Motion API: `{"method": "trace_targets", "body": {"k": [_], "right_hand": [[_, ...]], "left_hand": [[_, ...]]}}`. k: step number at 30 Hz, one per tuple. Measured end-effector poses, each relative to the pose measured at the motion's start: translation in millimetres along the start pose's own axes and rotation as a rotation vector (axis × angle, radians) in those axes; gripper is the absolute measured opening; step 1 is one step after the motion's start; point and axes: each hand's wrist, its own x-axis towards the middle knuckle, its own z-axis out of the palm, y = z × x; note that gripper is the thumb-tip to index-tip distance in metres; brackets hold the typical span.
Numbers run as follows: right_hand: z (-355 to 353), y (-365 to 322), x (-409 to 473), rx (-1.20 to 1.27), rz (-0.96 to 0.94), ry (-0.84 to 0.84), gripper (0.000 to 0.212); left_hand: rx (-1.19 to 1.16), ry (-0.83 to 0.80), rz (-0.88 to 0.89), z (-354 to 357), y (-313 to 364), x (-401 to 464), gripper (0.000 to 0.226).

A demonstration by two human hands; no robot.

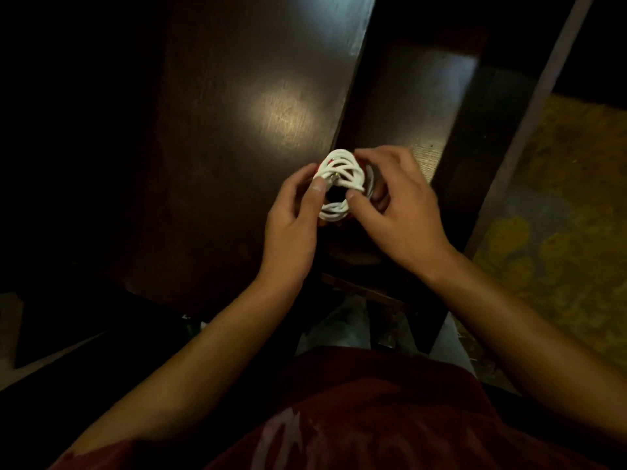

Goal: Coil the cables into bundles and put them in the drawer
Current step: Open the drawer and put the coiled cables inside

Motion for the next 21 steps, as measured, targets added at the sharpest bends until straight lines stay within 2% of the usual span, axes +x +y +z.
{"method": "trace_targets", "body": {"k": [7, 21], "right_hand": [[-31.6, 30.9, 23.6, -0.162, -0.025, 0.007, 0.045], [-22.1, 75.5, 78.1, -0.349, 0.067, -0.193, 0.041]], "left_hand": [[-0.112, -0.036, -0.093, 51.8, 0.4, 20.7, 0.039], [-0.084, 0.008, -0.186, 87.7, -32.3, 76.3, 0.036]]}}
